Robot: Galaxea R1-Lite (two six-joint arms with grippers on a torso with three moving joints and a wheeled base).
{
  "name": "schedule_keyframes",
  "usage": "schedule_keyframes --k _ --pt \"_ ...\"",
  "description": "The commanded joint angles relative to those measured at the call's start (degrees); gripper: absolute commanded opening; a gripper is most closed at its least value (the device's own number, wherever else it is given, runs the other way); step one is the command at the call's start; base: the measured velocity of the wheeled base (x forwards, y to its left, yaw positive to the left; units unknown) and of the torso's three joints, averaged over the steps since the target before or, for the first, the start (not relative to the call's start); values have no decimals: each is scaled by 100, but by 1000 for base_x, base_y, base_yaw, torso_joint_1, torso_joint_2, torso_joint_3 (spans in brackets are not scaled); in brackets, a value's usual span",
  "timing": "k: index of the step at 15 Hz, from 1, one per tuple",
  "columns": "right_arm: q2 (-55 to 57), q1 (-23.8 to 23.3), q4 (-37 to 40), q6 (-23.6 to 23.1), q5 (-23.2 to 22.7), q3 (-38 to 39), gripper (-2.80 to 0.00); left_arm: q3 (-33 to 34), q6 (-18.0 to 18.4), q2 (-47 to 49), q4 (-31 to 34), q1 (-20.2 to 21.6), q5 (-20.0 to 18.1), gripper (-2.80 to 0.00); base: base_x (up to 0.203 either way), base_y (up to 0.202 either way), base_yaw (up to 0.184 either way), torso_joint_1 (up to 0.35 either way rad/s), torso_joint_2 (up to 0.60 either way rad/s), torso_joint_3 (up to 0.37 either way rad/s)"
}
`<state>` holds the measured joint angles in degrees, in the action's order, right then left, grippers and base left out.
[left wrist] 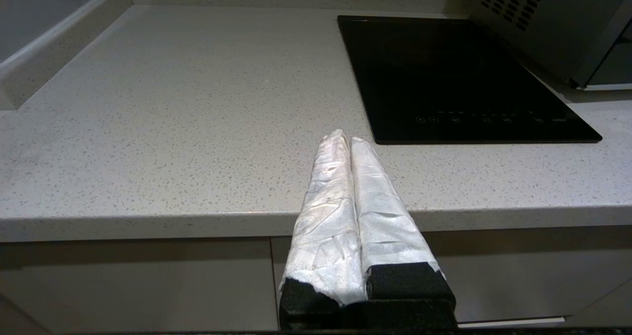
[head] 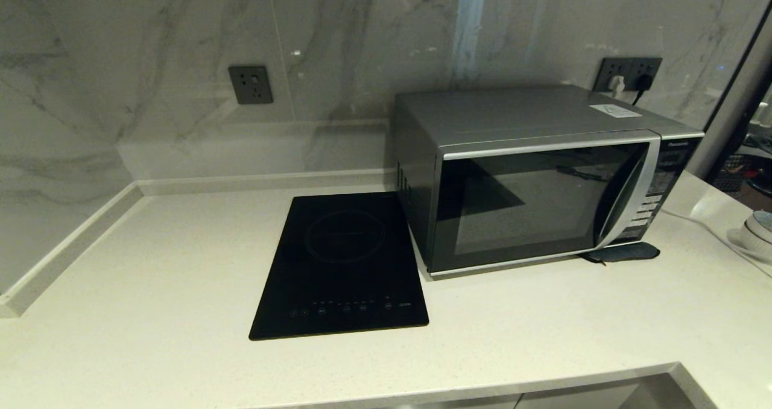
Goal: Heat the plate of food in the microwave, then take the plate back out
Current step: Open the microwave oven
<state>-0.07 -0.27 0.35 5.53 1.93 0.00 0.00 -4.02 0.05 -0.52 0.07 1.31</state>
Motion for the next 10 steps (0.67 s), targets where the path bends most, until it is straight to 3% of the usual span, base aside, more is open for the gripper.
schedule_keyframes --k 1,7,10 --pt "7 0 14 18 13 0 -280 0 -2 4 0 1 1 -280 0 0 0 0 0 0" --pt "8 0 4 9 49 -33 -280 0 -2 4 0 1 1 -280 0 0 0 0 0 0" --pt "670 0 221 320 147 -1345 -280 0 -2 4 0 1 1 -280 0 0 0 0 0 0"
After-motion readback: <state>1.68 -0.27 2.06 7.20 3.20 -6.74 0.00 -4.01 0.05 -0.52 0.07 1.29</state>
